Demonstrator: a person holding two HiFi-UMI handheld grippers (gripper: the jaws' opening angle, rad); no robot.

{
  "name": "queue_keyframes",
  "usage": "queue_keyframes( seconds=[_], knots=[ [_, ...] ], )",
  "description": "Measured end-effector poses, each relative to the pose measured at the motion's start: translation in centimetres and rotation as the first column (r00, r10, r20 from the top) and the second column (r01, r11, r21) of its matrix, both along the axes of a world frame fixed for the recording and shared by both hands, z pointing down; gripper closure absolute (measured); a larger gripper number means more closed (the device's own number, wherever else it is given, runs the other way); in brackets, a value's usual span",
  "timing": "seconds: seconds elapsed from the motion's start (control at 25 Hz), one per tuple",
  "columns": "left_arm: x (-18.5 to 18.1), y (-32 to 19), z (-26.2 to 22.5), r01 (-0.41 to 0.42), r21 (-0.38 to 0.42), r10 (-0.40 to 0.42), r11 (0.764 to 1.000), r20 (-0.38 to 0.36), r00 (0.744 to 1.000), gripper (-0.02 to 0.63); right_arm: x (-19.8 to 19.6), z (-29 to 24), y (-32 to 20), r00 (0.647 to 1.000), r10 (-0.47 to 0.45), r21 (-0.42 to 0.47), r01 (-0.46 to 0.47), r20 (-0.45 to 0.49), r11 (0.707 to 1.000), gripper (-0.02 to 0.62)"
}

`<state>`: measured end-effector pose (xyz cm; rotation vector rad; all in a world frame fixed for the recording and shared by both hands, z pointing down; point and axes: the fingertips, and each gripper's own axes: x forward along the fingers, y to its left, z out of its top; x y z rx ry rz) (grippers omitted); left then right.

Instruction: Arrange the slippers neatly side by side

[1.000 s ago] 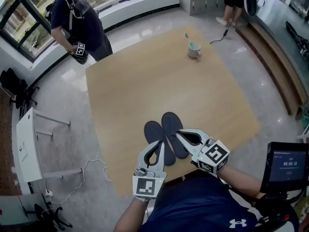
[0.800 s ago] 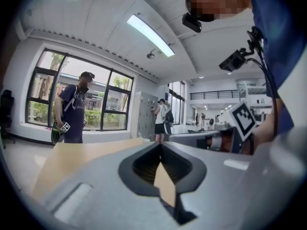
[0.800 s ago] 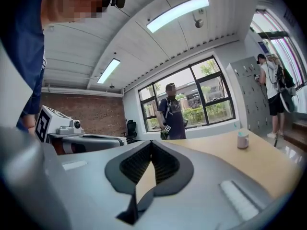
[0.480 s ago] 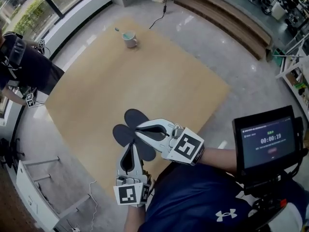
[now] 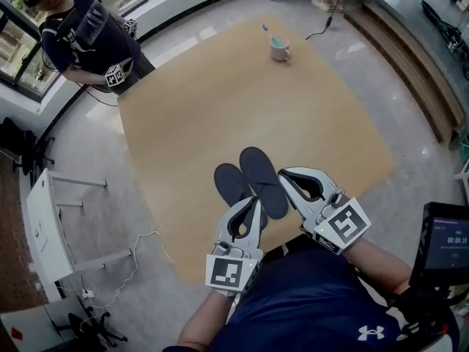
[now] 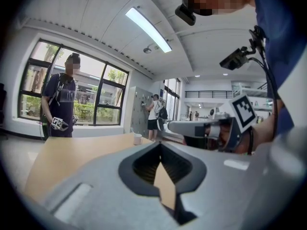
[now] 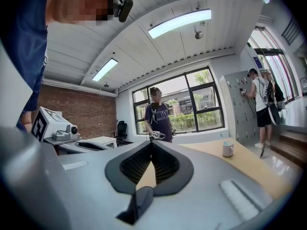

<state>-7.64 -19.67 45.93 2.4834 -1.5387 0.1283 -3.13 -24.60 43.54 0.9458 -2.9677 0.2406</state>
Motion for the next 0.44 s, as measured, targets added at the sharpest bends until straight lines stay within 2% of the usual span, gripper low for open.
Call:
queue_keyframes(
  seconds=[0.24, 0.44],
  knots=[
    [-1.6, 0.9, 1.5, 0.046, -0.035, -0.045, 0.998, 0.019, 0.999, 0.601, 0.6, 0.5, -1.2, 0.997, 0.025, 0.110, -0.017, -0.076, 0.994, 0.584],
    [-3.8, 1.9, 2.5, 0.073, -0.055, -0.071, 0.996, 0.031, 0.997, 0.601, -1.0, -0.6, -1.9, 0.996, 0.054, 0.107, -0.046, -0.068, 0.993, 0.584]
  ],
)
